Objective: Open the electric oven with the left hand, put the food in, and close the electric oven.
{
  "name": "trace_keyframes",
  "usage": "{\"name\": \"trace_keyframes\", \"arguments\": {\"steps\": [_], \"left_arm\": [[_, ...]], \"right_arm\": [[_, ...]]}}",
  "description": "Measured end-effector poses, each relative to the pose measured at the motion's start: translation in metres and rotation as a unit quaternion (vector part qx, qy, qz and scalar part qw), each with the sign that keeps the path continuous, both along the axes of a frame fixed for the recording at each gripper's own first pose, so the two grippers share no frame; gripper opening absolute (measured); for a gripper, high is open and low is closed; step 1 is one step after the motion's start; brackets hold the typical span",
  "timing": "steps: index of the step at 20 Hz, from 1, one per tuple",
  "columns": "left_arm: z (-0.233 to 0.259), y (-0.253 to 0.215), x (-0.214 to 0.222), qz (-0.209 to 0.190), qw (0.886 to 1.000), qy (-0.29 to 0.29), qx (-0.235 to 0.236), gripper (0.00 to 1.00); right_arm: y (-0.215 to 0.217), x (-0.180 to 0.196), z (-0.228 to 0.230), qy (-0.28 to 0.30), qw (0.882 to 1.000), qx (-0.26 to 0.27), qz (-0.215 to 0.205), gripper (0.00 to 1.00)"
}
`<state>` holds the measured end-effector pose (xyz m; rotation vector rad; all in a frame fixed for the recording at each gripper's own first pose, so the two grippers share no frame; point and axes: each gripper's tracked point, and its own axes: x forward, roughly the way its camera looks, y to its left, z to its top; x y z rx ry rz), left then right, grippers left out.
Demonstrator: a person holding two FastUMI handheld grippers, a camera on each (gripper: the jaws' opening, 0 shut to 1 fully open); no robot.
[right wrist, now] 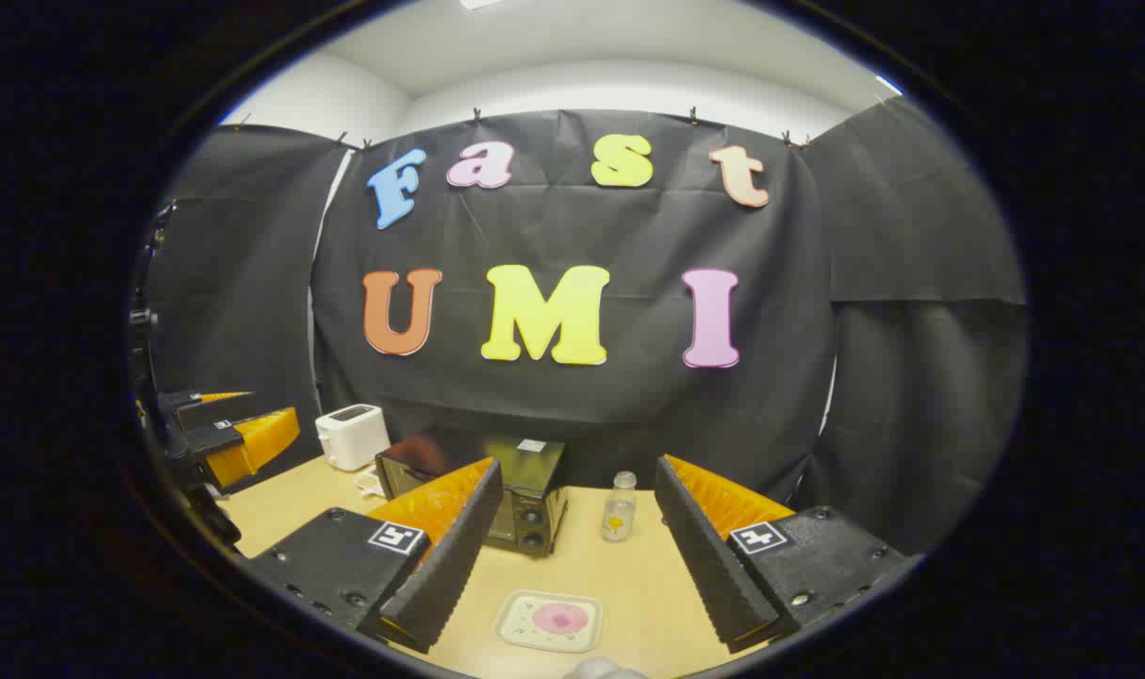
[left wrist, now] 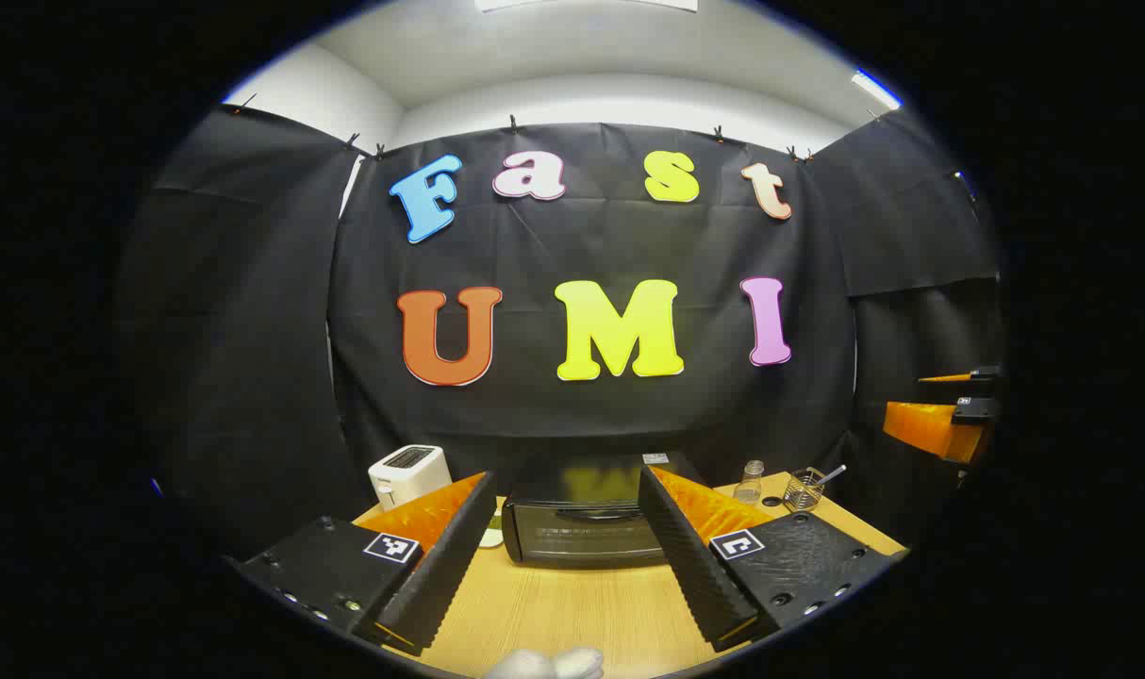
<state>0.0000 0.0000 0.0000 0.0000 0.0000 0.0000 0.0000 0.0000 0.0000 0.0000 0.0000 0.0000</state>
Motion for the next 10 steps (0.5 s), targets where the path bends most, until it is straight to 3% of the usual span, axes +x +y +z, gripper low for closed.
{"name": "trace_keyframes", "arguments": {"steps": [10], "left_arm": [[-0.011,-0.020,0.029,-0.020,1.000,0.008,0.008,0.96]], "right_arm": [[-0.022,-0.001,-0.005,0.006,1.000,0.010,-0.021,1.00]]}}
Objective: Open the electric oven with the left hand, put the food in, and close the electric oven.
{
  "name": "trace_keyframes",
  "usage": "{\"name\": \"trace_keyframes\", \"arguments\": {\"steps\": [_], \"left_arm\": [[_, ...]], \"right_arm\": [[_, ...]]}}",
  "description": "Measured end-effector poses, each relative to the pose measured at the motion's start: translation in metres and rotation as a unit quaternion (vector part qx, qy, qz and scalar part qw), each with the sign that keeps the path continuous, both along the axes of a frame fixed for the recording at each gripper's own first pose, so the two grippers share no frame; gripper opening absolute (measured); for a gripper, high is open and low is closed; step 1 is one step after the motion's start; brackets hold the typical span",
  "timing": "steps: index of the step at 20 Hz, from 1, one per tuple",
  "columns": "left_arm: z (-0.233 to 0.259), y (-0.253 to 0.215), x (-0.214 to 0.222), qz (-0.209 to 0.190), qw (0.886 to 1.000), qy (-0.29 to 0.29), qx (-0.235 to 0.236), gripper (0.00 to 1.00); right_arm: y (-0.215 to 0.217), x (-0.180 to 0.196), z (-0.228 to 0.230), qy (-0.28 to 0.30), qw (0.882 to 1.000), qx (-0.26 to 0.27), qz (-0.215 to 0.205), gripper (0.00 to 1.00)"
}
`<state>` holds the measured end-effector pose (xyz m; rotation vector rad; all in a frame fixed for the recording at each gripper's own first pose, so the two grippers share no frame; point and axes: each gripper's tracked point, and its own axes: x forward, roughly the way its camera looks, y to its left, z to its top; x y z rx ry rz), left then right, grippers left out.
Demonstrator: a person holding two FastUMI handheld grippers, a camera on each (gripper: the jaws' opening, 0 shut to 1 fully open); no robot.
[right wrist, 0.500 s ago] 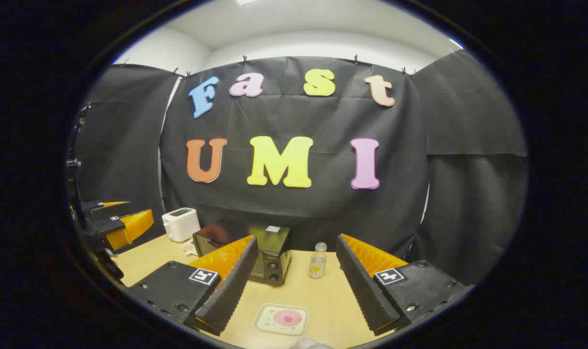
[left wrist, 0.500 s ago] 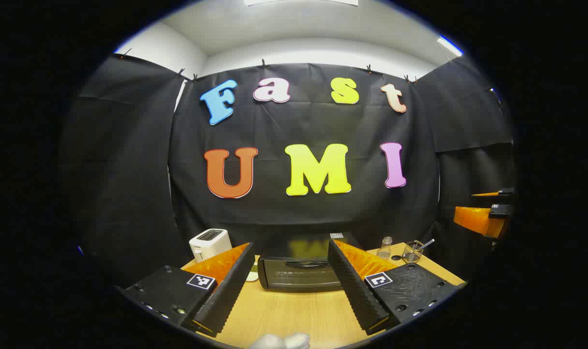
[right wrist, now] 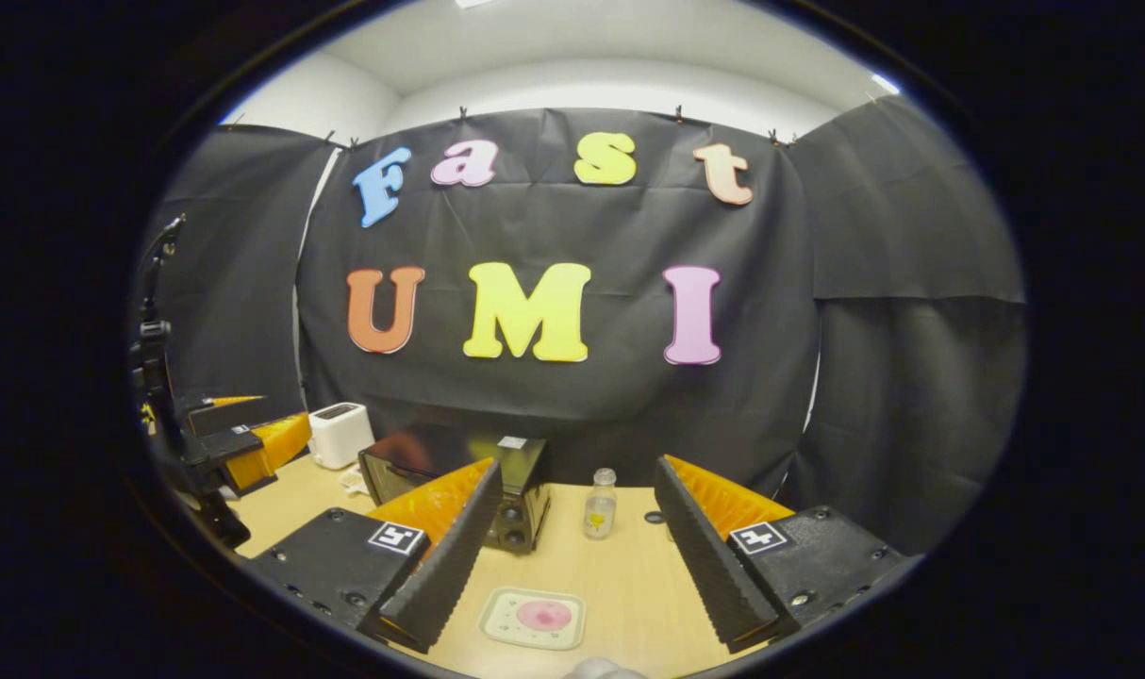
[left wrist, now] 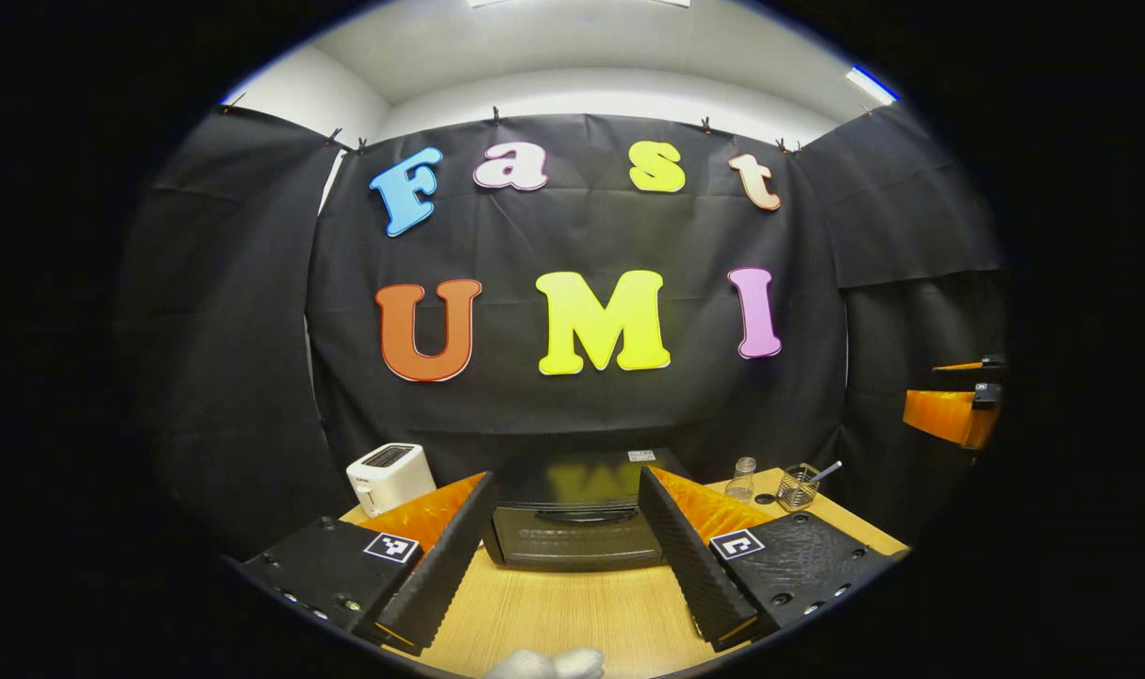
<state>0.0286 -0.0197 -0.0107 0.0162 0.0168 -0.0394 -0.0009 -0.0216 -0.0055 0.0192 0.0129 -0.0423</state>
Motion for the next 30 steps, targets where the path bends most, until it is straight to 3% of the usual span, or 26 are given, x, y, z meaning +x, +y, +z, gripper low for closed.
{"name": "trace_keyframes", "arguments": {"steps": [9,10,11,19,23,30], "left_arm": [[-0.043,-0.024,0.095,-0.026,0.999,0.021,-0.010,0.96],[-0.051,-0.026,0.108,-0.027,0.999,0.026,-0.012,1.00],[-0.060,-0.029,0.121,-0.030,0.999,0.033,-0.015,0.96],[-0.142,-0.035,0.199,-0.026,0.994,0.107,-0.023,0.97],[-0.168,-0.032,0.208,-0.018,0.990,0.139,-0.012,0.97],[-0.170,-0.033,0.205,-0.025,0.987,0.158,-0.003,0.96]], "right_arm": [[-0.024,-0.010,0.006,0.019,0.999,-0.003,-0.039,1.00],[-0.029,-0.012,0.007,0.021,0.999,-0.004,-0.047,1.00],[-0.033,-0.015,0.008,0.023,0.998,-0.005,-0.057,0.99],[-0.054,-0.043,0.003,0.043,0.993,-0.002,-0.112,1.00],[-0.057,-0.054,-0.004,0.052,0.991,0.001,-0.126,1.00],[-0.044,-0.055,-0.006,0.050,0.992,0.013,-0.116,1.00]]}}
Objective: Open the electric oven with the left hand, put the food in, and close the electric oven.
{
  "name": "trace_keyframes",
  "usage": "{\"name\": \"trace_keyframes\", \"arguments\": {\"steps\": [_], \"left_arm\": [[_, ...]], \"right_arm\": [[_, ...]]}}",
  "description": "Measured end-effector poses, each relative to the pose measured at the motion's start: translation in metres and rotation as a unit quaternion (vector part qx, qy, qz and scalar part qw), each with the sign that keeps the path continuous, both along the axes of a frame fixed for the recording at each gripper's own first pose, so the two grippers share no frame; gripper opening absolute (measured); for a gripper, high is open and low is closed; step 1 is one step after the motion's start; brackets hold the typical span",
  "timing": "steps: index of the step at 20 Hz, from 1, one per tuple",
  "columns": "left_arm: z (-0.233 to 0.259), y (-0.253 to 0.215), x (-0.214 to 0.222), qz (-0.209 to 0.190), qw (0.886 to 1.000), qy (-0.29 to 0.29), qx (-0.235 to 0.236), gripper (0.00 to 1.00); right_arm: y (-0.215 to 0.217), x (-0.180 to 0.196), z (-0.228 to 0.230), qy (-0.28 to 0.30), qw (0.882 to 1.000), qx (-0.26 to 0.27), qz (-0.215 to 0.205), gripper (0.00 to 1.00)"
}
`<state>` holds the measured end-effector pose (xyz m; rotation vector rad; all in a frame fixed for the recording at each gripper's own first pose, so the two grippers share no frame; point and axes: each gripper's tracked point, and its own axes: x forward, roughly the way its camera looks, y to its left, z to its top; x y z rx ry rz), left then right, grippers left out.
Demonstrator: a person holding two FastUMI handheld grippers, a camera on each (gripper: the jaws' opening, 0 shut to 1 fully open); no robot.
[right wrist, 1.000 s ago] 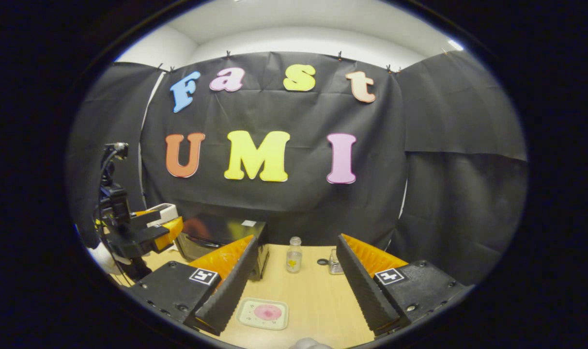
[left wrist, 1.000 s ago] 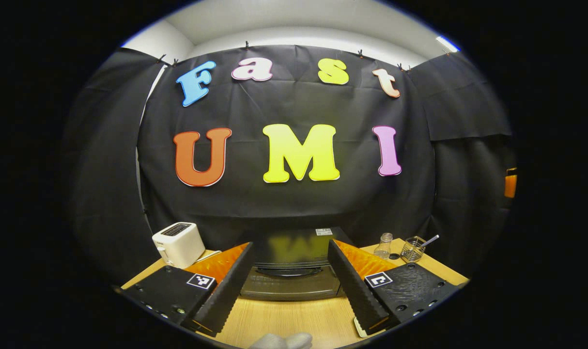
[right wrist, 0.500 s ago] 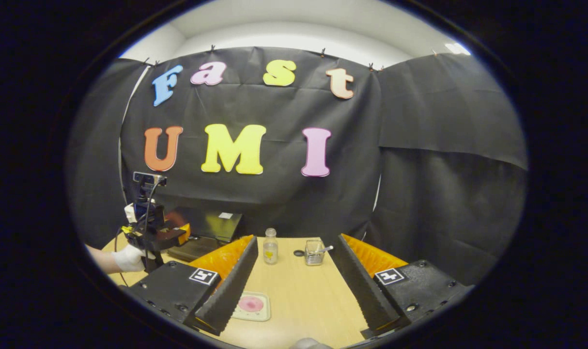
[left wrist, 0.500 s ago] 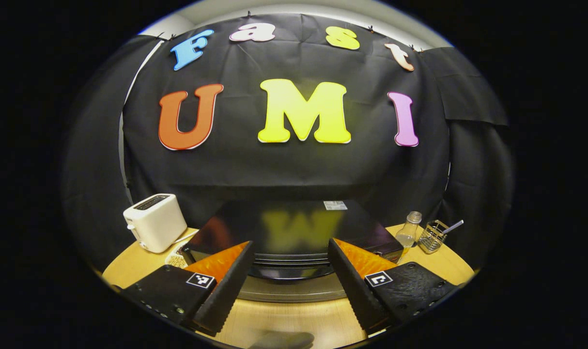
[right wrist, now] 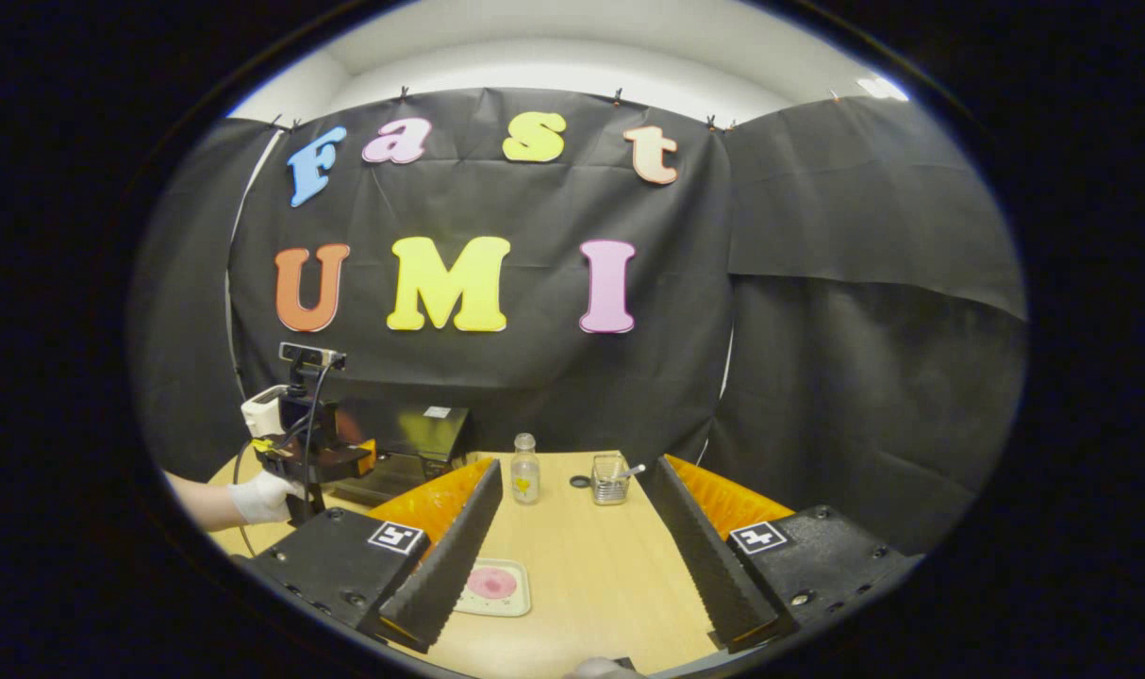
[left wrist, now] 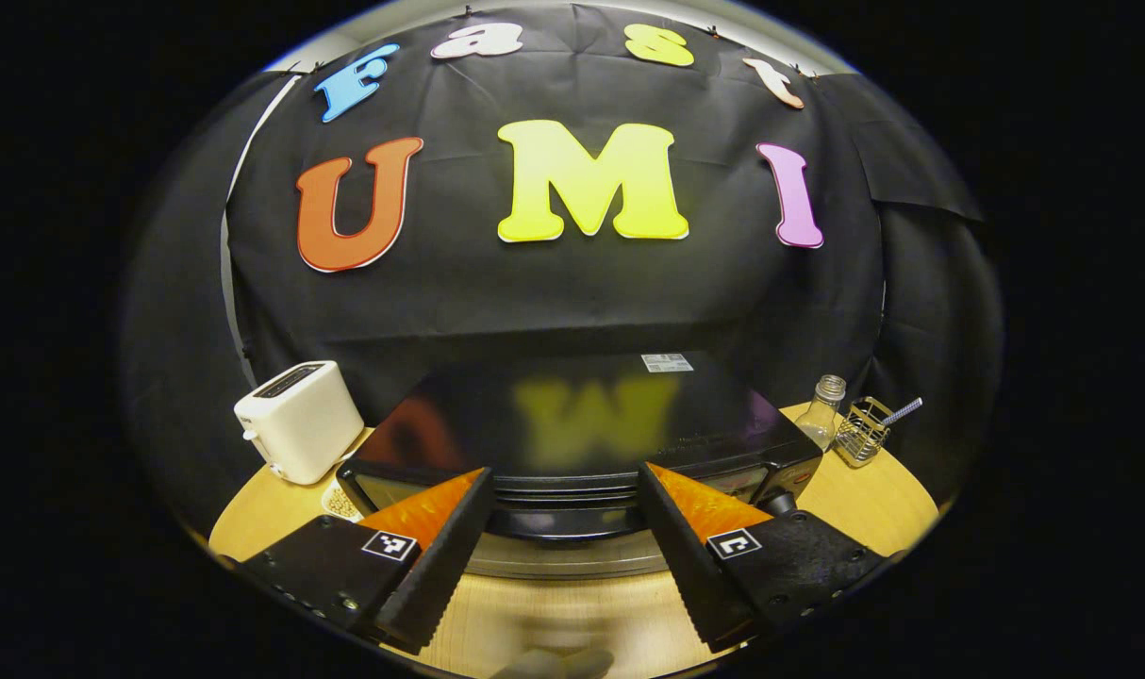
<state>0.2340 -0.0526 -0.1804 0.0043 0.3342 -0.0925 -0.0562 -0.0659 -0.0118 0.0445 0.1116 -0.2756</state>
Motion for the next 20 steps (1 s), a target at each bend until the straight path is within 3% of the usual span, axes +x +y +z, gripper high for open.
{"name": "trace_keyframes", "arguments": {"steps": [11,20], "left_arm": [[-0.019,0.003,-0.068,-0.021,1.000,0.014,0.004,0.96],[-0.076,0.007,-0.138,-0.038,0.997,0.059,0.009,0.96]], "right_arm": [[0.015,-0.003,-0.023,0.013,1.000,0.015,0.016,1.00],[0.027,-0.008,-0.047,0.035,0.999,0.028,0.021,1.00]]}}
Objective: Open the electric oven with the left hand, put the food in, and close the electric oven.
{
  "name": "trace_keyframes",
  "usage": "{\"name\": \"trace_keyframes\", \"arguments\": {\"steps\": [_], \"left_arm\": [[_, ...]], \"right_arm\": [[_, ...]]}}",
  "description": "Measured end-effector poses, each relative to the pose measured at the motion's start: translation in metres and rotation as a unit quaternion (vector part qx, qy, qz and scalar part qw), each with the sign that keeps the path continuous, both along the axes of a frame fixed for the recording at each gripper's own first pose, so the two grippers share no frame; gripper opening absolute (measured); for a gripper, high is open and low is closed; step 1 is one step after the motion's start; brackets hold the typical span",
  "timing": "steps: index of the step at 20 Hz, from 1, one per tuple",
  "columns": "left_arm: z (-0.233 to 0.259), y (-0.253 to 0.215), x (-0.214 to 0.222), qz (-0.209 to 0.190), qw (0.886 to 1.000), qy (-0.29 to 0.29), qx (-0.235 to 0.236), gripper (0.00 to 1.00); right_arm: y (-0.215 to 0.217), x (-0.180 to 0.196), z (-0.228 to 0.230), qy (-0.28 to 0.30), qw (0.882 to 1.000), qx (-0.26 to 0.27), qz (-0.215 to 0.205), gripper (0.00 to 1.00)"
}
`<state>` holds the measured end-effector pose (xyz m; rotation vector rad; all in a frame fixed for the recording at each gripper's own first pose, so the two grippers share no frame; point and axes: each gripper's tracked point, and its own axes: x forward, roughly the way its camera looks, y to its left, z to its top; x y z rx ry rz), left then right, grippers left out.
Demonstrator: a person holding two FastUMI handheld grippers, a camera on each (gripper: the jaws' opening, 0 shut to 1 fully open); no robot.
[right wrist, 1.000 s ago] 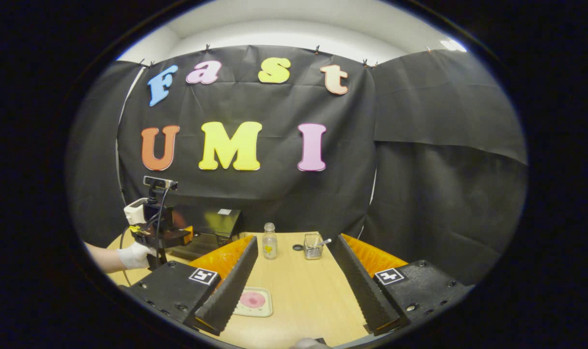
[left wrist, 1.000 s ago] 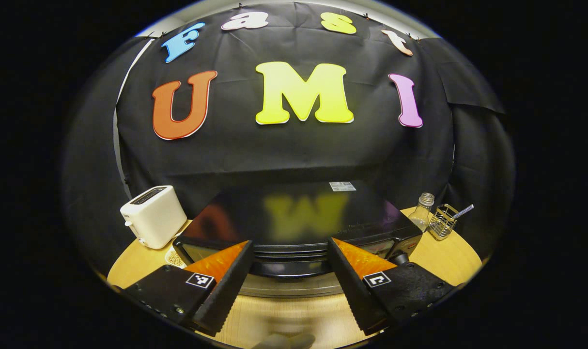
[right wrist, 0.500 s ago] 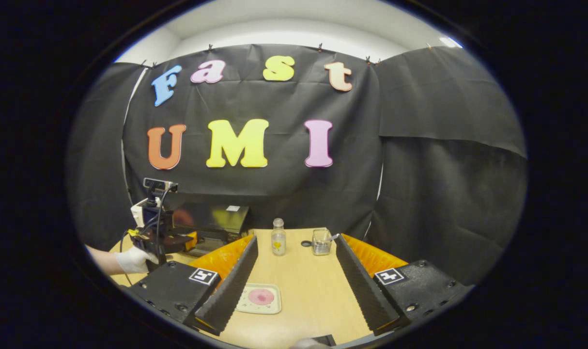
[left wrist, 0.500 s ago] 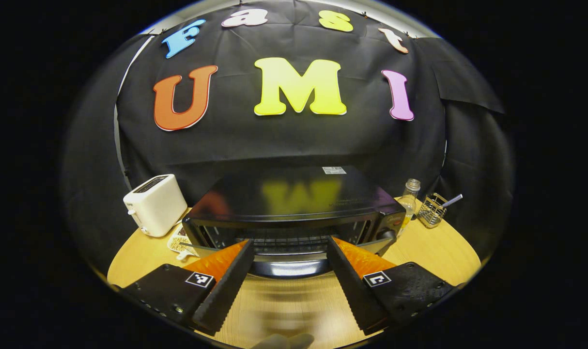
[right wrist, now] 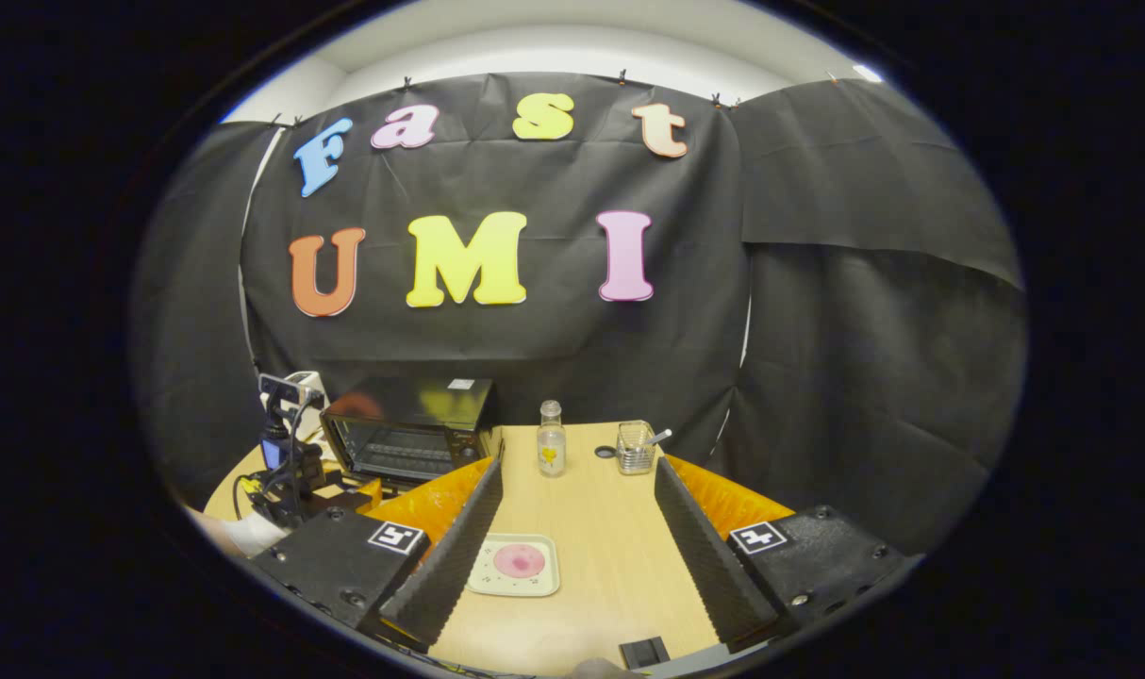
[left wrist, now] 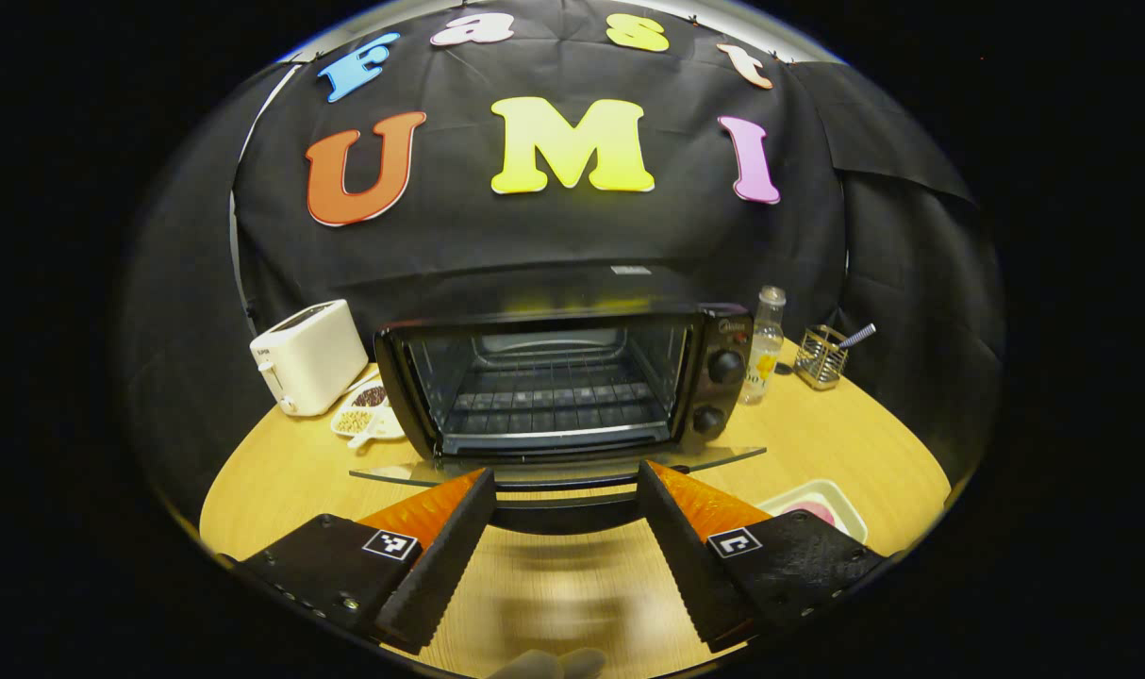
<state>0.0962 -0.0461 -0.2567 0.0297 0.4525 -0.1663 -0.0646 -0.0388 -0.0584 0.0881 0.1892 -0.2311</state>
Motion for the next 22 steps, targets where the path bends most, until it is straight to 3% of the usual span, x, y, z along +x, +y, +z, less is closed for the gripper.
{"name": "trace_keyframes", "arguments": {"steps": [6,16,22], "left_arm": [[-0.036,0.000,-0.021,-0.001,1.000,0.016,0.025,0.96],[-0.088,-0.005,-0.035,0.025,0.996,0.082,0.000,0.96],[-0.084,-0.005,-0.028,0.018,0.998,0.065,-0.003,0.96]], "right_arm": [[0.000,-0.009,-0.020,0.017,1.000,0.010,-0.006,1.00],[-0.003,-0.014,-0.040,0.045,0.999,0.014,-0.011,1.00],[-0.003,-0.005,-0.057,0.064,0.998,0.018,-0.001,1.00]]}}
